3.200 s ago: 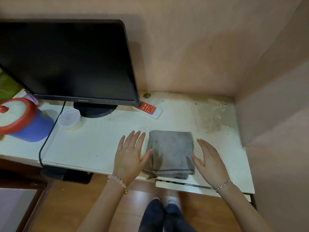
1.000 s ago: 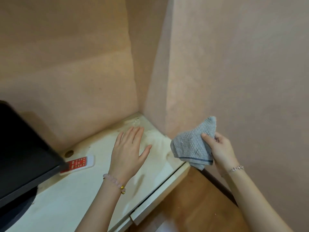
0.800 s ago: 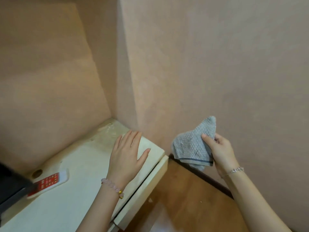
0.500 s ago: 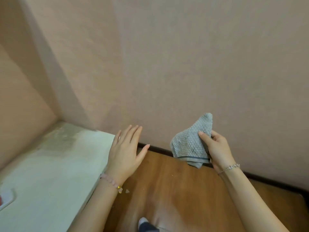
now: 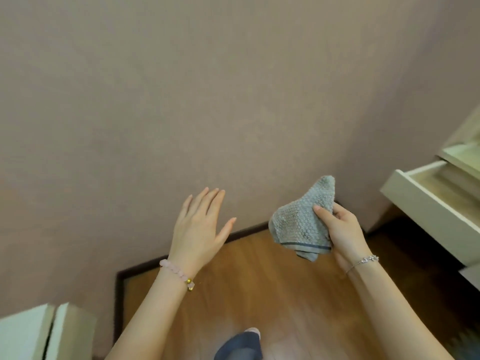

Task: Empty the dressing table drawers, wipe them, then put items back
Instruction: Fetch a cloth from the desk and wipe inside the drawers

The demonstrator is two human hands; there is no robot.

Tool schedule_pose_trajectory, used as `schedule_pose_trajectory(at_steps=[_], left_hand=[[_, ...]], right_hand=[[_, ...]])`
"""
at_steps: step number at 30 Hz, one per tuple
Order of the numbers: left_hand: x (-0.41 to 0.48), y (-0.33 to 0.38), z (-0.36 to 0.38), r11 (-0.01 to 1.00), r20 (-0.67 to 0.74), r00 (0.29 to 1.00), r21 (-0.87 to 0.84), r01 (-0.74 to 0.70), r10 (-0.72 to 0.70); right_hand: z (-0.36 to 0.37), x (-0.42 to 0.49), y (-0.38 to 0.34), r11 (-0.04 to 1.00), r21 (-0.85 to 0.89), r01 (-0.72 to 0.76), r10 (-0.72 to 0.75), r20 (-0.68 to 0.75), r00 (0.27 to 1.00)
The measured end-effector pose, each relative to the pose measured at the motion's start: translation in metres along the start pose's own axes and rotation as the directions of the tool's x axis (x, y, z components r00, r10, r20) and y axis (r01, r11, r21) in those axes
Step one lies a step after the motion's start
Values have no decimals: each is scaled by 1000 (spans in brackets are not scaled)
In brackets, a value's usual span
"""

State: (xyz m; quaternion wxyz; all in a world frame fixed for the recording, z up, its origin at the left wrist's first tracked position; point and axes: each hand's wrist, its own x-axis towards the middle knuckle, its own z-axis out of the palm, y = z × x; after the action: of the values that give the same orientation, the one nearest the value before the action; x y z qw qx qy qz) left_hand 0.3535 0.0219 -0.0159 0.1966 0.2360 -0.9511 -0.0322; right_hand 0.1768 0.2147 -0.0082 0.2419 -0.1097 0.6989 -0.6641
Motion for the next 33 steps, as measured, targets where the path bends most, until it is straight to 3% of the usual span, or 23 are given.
schedule_pose_trajectory(at_steps=[7,15,24,33], left_hand=[[93,33,48,944,47,949,-125,-304,312],[154,62,87,815,46,837,-265,-516,545],[188,120,123,690,65,714,-328,-645,698],[233,223,179,635,138,630,-334,-697,764]], right_hand=[[-41,11,-3,997,70,-14,36,-320,947],[-56,10,0,993,116,-7,71,-550,832],[-93,12,17,980,199,16,127,-680,722],[-189,62,41,957,289,-6,218,-711,668]])
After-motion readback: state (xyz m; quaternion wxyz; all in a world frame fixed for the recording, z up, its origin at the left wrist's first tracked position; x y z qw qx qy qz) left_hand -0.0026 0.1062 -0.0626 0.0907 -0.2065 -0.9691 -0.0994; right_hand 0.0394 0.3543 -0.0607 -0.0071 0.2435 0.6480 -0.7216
